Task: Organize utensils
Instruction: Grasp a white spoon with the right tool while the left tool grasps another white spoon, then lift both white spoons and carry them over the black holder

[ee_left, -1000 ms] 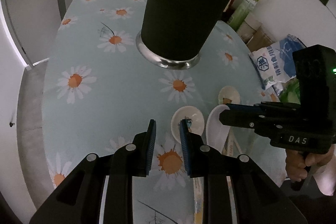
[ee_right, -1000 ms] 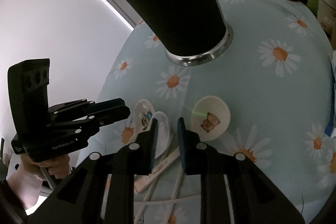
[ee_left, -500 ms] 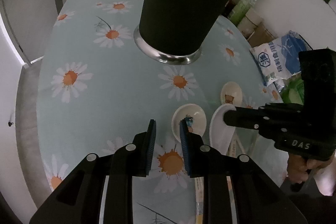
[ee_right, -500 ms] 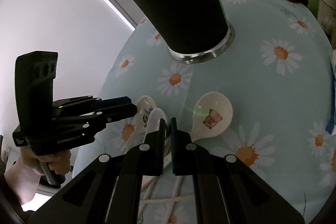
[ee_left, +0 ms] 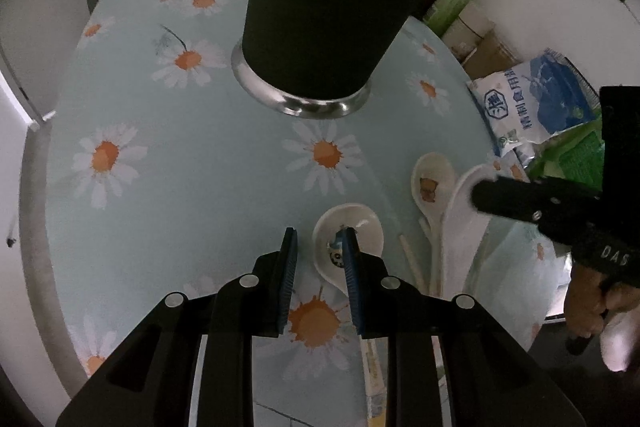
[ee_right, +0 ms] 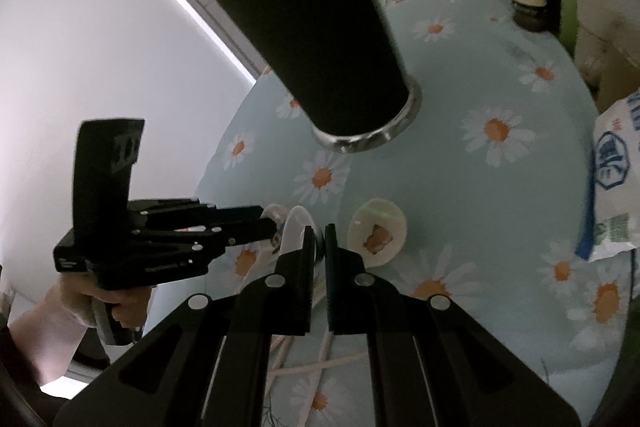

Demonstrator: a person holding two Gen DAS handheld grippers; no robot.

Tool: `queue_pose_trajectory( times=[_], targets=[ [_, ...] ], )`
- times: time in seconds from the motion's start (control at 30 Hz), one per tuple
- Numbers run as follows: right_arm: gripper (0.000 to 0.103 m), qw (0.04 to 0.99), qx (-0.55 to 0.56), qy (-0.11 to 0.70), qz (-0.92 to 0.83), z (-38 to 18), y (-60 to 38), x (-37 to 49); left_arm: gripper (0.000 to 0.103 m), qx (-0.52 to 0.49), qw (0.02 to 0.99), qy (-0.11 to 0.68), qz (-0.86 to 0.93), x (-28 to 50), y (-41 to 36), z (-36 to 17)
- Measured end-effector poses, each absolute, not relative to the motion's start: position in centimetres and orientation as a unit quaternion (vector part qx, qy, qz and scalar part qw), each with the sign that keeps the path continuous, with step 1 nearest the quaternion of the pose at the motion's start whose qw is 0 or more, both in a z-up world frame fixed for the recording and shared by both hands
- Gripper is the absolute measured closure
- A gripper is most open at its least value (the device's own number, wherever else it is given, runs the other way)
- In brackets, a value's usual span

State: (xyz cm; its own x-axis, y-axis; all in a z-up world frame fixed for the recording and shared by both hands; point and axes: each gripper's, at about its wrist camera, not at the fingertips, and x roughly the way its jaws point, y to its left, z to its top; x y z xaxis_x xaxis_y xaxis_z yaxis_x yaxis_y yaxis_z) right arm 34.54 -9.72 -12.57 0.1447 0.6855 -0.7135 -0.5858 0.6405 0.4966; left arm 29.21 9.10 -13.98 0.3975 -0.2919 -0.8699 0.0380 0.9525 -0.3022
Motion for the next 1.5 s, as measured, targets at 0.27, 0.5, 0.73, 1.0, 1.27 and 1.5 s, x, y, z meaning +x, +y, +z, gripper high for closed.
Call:
queue_pose_trajectory(
  times=[0.27,0.5,0.73,1.0,1.27,1.5],
  targets=[
    [0.097,0.769,0.059,0.487,0.410,-11.1,-11.3,34.9,0.095,-0.085,0.825,0.548,-0.110,29.4,8.4,-14.0],
    [0.097,0.773,0.054,0.479,0.412,-10.3,-11.4,35.2,0.100,-0.070,0.830,0.540,-0.122,29.3,7.9,-13.5],
    [0.097,0.775,0.051,0.474,0.414,-9.8,-11.2,35.2,0.100,-0.074,0.835,0.532,-0.118,28.9,8.2,-13.2],
    [0.097,0.780,0.045,0.465,0.416,-9.1,-11.2,35.1,0.100,-0.089,0.847,0.512,-0.107,28.1,9.1,-12.1],
    [0.097,0.786,0.035,0.448,0.423,-7.7,-10.6,35.5,0.100,-0.111,0.868,0.473,-0.102,27.5,9.8,-8.9],
    [0.097,0.792,0.020,0.429,0.435,-5.9,-9.7,35.6,0.100,-0.105,0.895,0.421,-0.106,27.0,9.3,-4.7]
  ],
)
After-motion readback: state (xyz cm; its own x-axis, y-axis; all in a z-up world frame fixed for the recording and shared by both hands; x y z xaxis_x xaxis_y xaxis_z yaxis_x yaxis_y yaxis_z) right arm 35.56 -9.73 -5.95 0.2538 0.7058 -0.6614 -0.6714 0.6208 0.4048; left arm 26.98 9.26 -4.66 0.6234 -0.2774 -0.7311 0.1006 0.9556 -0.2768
